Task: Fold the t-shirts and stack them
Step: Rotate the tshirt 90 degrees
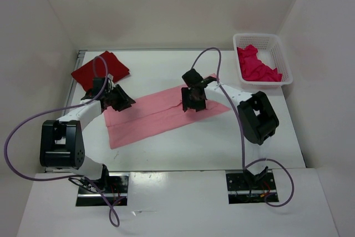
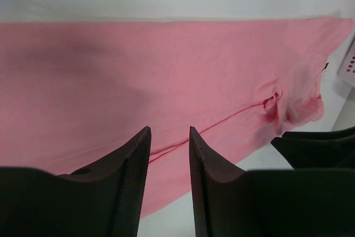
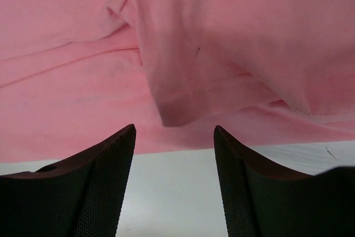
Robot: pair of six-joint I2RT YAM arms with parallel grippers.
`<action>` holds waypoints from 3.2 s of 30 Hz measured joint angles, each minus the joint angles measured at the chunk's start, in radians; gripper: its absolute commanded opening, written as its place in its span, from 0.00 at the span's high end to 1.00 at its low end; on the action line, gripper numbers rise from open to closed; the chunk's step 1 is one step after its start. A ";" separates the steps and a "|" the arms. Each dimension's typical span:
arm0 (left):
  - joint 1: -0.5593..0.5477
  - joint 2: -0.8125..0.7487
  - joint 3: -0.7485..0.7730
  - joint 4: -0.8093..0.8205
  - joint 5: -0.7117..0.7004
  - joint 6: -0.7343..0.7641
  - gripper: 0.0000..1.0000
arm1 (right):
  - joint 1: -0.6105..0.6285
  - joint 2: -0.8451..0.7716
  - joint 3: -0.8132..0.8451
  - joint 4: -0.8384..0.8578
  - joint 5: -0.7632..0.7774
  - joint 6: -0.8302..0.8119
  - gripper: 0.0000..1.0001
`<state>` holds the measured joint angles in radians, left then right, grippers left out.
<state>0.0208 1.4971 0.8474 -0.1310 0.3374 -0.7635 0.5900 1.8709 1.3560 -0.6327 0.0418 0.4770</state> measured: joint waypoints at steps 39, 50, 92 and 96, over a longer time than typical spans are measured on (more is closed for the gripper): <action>0.000 -0.036 -0.020 -0.003 0.000 0.000 0.58 | 0.093 0.119 0.184 -0.282 0.043 -0.069 0.69; 0.000 -0.035 -0.020 -0.002 0.000 0.002 0.58 | -0.291 -0.130 -0.150 -0.064 -0.034 0.077 0.56; 0.000 0.079 -0.045 0.057 -0.003 -0.003 0.58 | -0.313 -0.094 -0.240 0.081 -0.157 0.127 0.92; 0.000 0.118 -0.045 0.058 -0.006 -0.021 0.58 | -0.338 -0.117 -0.209 0.036 -0.157 0.088 0.95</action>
<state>0.0204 1.6150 0.8021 -0.0734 0.3317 -0.7841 0.2516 1.7542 1.1469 -0.5968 -0.1150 0.5648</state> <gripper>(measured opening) 0.423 0.056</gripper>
